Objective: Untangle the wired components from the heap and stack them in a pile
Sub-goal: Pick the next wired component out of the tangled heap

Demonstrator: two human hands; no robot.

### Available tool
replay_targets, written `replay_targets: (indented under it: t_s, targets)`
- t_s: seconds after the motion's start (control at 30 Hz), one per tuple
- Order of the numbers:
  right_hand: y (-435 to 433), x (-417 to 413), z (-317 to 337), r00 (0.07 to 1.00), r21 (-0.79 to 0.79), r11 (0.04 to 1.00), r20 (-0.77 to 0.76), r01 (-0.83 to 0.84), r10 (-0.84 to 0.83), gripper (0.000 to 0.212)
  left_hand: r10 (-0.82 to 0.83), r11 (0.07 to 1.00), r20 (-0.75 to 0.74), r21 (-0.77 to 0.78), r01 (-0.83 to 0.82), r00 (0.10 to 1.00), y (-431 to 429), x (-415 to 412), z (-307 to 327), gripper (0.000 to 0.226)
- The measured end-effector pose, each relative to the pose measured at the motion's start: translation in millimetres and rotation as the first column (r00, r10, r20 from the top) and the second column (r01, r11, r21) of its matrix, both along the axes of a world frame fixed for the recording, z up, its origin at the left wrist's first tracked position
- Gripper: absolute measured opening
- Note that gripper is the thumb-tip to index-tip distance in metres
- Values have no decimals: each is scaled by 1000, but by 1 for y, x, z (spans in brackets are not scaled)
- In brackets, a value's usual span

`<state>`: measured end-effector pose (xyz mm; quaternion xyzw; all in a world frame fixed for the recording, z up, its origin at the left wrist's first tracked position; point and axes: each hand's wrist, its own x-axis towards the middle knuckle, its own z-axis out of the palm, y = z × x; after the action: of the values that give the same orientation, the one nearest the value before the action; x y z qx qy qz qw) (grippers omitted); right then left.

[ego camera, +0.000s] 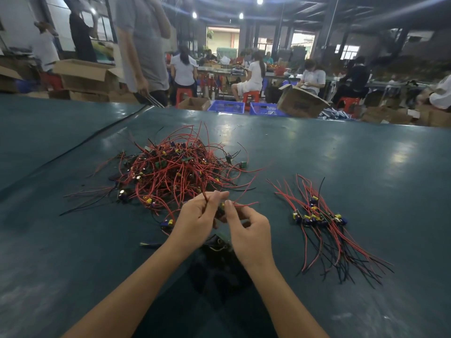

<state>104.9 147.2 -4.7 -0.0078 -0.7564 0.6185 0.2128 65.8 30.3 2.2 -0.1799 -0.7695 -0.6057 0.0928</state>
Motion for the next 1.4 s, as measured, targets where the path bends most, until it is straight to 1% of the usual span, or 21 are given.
replay_targets:
  t_s: [0.03,0.1,0.17,0.23,0.3,0.4,0.47,0.53,0.6,0.63,0.7,0.77,0.83,0.93,1.03,1.1,1.23,1.4]
  targets:
    - [-2,0,2,1000,-92,996,6,-17,18,21,-24,1000,-27,0,24,999,1,2,1,45]
    - [-4,1,6,999,-238,971,43,-13,24,27,-56,998,-40,-9,55,998,3,4,1,49]
    - [-1,1,8,994,-336,942,111,16,23,27,-65,998,20,10,64,998,3,5,2,53]
    - [3,0,10,982,-406,911,189,67,12,24,-36,998,82,46,32,996,2,3,1,54]
    - [6,-2,12,965,-490,863,263,118,18,22,-9,993,151,116,-9,989,0,0,1,53]
    - [7,-2,14,955,-570,809,293,141,41,20,-26,977,267,209,-31,963,0,-2,2,60]
    - [5,-2,16,959,-597,792,277,125,57,21,-25,968,325,244,-59,945,0,-1,4,62]
    - [4,-1,16,964,-599,796,250,85,86,22,-21,969,362,236,-70,932,0,0,5,60]
    - [4,0,17,965,-580,814,228,30,127,21,-75,982,382,187,2,921,0,1,7,61]
    - [3,0,17,964,-573,819,220,3,151,22,-125,983,373,175,63,919,1,3,8,64]
    - [3,1,18,960,-574,818,212,-29,183,23,-191,975,297,166,146,936,3,3,7,68]
    - [3,2,19,962,-585,810,204,-28,180,21,-179,977,224,152,147,958,3,4,6,57]
    - [4,2,20,966,-592,806,205,-6,158,21,-181,978,210,141,153,961,3,5,8,43]
    - [5,0,18,966,-592,804,233,47,115,24,-203,971,211,167,169,956,3,6,8,35]
    - [6,-2,18,959,-549,830,275,100,67,21,-198,971,182,167,169,963,4,8,9,35]
    - [12,-5,19,949,-544,824,314,159,24,16,-203,967,185,192,167,961,4,9,11,37]
    - [34,-12,19,949,-592,768,311,242,-60,12,-246,956,189,207,207,951,4,11,16,36]
    - [59,-19,17,950,-685,662,275,304,-151,13,-295,947,176,185,263,939,-1,13,19,35]
